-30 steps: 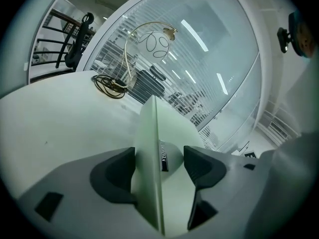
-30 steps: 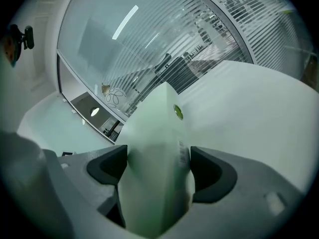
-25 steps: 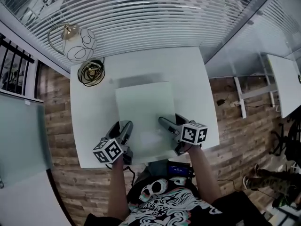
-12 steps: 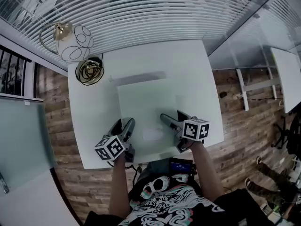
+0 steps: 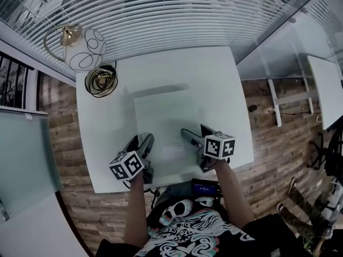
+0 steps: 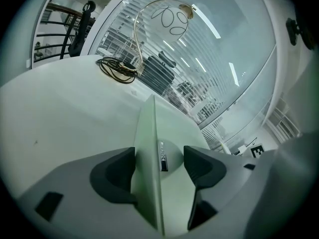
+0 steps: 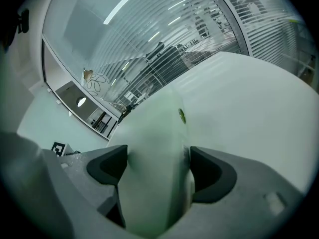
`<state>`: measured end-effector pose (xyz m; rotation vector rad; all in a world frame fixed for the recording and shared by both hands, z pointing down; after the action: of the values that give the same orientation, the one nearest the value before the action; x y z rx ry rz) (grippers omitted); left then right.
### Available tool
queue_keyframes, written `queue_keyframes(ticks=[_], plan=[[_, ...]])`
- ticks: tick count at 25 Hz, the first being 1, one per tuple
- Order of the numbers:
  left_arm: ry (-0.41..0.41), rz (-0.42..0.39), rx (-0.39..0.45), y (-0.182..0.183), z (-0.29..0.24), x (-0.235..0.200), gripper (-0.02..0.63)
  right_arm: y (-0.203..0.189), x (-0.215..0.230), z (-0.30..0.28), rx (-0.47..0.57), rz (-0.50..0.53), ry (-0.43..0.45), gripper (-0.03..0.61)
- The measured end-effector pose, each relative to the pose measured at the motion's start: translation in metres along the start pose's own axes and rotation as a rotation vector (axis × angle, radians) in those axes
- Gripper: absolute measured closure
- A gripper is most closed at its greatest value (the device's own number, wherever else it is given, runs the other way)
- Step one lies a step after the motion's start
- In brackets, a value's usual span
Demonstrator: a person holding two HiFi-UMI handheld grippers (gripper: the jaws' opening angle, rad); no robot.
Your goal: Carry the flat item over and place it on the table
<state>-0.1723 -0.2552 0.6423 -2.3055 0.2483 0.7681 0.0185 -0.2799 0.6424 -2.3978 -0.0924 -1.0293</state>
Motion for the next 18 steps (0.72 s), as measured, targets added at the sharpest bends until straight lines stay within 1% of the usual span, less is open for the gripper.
queue_keyframes(ticks=[5,10,13,15,18], plan=[[0.009,-0.005,-0.004,-0.001,0.000,0.000,0.313,0.000,-0.001,0.001,0.012,0.026,-0.022,0.196],[0.043,-0.043,-0.005,0.002,0.002,0.002,0.313,0.004,-0.001,0.004,0.031,0.062,-0.050,0.196],[0.050,-0.069,0.004,0.007,0.006,0.004,0.313,0.011,-0.004,0.008,0.077,0.084,-0.078,0.198],[0.050,-0.082,0.027,0.015,0.010,0.008,0.313,0.019,-0.009,0.012,0.116,0.110,-0.095,0.207],[0.050,-0.102,0.051,0.023,0.014,0.013,0.313,0.023,-0.015,0.018,0.141,0.143,-0.101,0.212]])
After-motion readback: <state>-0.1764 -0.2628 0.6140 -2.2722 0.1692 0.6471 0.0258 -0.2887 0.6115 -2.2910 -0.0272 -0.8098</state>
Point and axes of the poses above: the fingertips, and each gripper's own axes: z backward along the fingers, x to its right, y out of its top, the point moved 1 cm from there along z, backward along the fingers, and after that the axes turned 4 degrees about -z, right-handed, at the moved point
